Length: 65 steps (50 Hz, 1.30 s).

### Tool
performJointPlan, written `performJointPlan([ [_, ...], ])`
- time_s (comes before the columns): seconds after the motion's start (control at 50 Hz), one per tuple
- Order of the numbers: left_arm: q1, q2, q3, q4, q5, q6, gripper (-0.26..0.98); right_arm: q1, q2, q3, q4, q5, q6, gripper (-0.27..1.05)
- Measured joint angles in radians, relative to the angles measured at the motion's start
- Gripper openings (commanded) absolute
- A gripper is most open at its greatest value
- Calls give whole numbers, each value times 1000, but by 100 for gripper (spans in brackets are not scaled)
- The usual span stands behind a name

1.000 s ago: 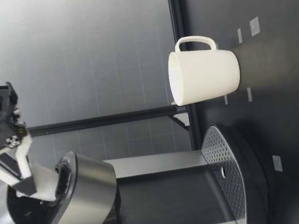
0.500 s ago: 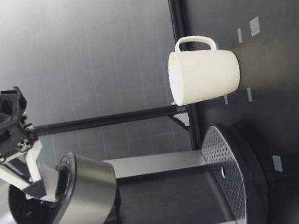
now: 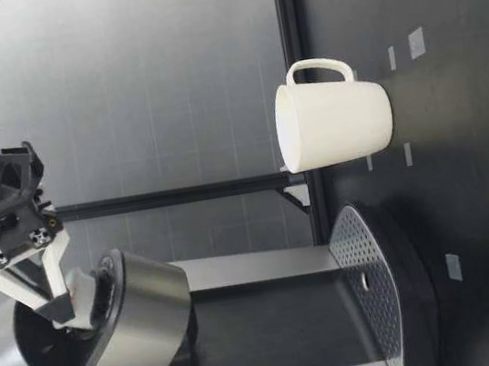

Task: Place the coffee capsule inside the capsule container, then place the cup onto the center of the cup tray.

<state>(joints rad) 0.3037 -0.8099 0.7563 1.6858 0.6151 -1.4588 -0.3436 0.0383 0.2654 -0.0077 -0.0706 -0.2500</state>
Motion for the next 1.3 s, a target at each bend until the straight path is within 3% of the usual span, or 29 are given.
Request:
performJointPlan([
  [0.36,8,0,17,0,0,0,14,-3,-63,75,0,-49,12,80],
  [0.6,133,2,31,2,0,-17,14,6,-209,199,31,-94,37,79],
  [0.84,216,61,41,3,0,-25,14,60,-333,324,32,-183,83,71],
  [1.06,225,120,44,3,-28,-41,14,61,-411,422,34,-279,130,61],
  [1.3,233,110,37,5,-212,-84,14,61,-463,465,34,-324,130,61],
])
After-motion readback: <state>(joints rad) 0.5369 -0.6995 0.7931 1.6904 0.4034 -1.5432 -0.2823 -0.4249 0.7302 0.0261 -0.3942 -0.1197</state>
